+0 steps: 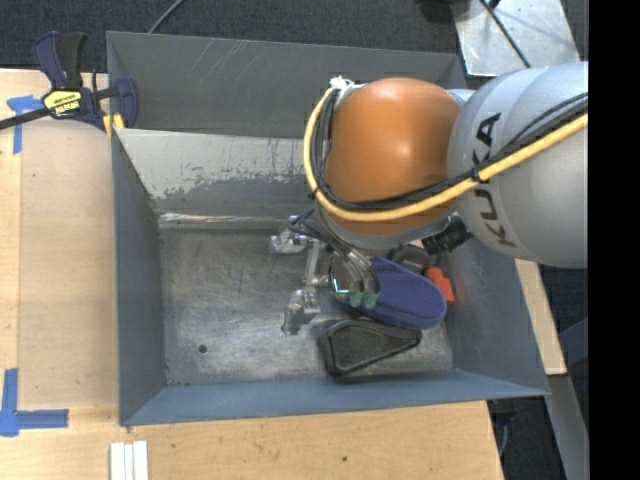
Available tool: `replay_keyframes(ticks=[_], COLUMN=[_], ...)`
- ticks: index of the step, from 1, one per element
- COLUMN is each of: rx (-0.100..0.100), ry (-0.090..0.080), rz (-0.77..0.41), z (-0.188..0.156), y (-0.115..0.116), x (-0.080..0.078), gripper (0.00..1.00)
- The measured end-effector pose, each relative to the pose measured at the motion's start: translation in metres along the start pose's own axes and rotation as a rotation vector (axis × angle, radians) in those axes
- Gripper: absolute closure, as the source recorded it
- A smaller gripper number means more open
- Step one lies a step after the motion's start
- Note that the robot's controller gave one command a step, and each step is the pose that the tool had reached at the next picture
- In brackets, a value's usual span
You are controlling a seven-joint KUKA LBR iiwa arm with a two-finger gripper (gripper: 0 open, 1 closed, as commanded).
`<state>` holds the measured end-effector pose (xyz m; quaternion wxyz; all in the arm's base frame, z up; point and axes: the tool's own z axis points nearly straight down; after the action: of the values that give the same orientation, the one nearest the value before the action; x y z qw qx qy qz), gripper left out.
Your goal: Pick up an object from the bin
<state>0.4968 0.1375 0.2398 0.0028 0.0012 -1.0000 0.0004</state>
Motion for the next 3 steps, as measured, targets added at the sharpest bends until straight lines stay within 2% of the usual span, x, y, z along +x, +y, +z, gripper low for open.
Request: replay_keyframes(ticks=[1, 2, 3], rx=[0.000, 0.003, -0.006], ry=[-0.006, -0.002, -0.009], rz=[-0.112, -0.014, 0.136], z=[0.016, 0.078, 0.128], y=[-0.006, -0.083, -0.119], x=[0.010, -0.003, -0.009], gripper=[0.00, 0.00, 0.00])
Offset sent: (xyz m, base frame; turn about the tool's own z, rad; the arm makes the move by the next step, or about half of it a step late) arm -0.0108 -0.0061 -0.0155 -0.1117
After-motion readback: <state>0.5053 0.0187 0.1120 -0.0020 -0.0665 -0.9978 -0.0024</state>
